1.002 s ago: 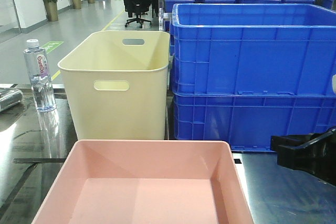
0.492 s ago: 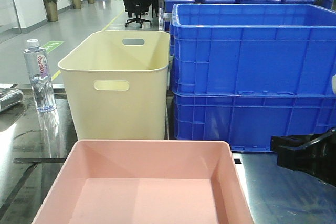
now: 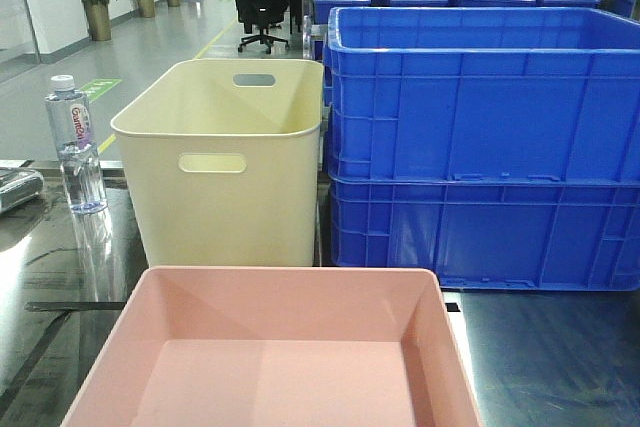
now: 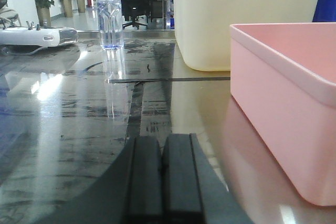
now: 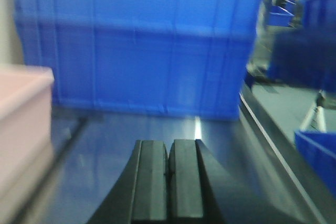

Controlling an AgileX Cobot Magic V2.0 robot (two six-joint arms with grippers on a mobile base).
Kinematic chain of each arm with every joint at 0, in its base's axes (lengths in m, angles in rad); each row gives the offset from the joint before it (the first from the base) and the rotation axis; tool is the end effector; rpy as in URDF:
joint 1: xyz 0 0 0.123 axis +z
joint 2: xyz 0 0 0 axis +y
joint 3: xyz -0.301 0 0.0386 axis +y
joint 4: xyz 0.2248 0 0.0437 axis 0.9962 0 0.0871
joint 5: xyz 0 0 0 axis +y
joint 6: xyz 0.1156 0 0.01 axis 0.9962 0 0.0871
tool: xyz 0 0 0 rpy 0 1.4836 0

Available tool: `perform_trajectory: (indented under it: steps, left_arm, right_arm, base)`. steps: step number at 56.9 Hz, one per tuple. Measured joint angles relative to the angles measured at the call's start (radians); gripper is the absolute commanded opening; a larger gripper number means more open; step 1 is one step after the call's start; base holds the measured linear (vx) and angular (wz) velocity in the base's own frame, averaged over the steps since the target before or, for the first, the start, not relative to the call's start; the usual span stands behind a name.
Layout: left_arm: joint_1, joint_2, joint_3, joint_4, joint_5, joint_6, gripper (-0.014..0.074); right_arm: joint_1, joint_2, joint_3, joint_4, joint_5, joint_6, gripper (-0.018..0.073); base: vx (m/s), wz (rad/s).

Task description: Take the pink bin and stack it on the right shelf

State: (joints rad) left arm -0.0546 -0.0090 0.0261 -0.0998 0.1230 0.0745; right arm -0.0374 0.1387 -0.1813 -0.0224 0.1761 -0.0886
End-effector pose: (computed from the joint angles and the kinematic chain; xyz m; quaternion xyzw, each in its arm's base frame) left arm 0.0399 -0.0036 0.1926 0.0151 0.7252 -0.0317 0.6876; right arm 0.0458 -0.0022 0.2506 -0.0251 0.7228 -0.0525 0.6886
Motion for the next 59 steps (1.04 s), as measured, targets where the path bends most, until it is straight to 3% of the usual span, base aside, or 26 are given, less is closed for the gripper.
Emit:
perform_trajectory:
  steps: [11, 59]
  left_arm:
    - [0.0, 0.0, 0.0, 0.0, 0.001, 0.0, -0.0008]
    - [0.0, 0.0, 0.0, 0.0, 0.002, 0.0, -0.0008]
  right_arm:
    - [-0.006, -0.145, 0.206, -0.061, 0.034, 0.0, -0.0012]
    - [-0.006, -0.152, 0.213, -0.064, 0.064, 0.0, -0.0012]
  base:
    - [0.0, 0.0]
    - [0.0, 0.0]
